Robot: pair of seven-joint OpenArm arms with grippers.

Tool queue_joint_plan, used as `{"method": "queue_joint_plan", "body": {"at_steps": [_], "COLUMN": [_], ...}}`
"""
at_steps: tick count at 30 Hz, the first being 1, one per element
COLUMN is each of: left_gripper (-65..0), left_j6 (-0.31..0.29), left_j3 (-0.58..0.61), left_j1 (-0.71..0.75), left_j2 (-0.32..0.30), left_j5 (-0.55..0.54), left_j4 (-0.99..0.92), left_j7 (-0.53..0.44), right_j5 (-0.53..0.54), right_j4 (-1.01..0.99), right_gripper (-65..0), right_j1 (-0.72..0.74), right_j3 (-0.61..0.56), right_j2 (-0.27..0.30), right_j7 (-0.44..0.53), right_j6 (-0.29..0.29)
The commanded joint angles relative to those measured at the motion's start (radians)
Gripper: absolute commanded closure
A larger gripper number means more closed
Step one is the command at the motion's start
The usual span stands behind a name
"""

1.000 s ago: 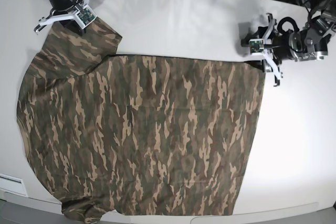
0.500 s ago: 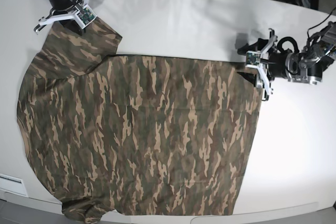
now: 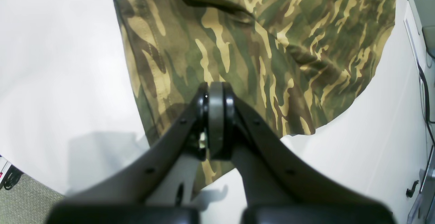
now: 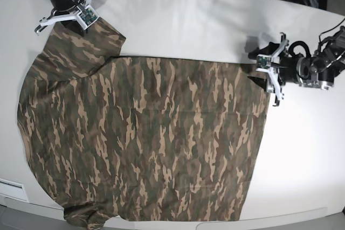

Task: Fold the T-shirt properly
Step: 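Grasp the shirt edges and pull them outward, away from each other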

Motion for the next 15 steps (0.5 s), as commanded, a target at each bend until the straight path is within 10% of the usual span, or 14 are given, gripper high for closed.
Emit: {"method": "queue_joint_plan", "body": {"at_steps": [1, 8, 15], "left_gripper": [-34.3, -34.3, -34.3], "left_j6": [-0.033, -0.033, -0.021], "left_j3": [0.019, 0.019, 0.019], "left_j1": [0.014, 0.014, 0.014], "left_j2": [-0.044, -0.134, -0.067], "left_j5": [0.14, 0.139, 0.167], "left_j4": [-0.012, 0.044, 0.05], "left_j7": [0.179, 0.171, 0.168], "right_j5": [-0.011, -0.011, -0.011], "right_j4": [0.015, 0.015, 0.015], "right_gripper": [0.0, 0.0, 0.0], "right_j1": [-0.008, -0.009, -0.012], "right_j3": [0.005, 0.005, 0.005], "right_j2": [0.007, 0.007, 0.006], "right_j7": [0.015, 0.015, 0.015], "right_j6": [-0.011, -0.014, -0.014]}}
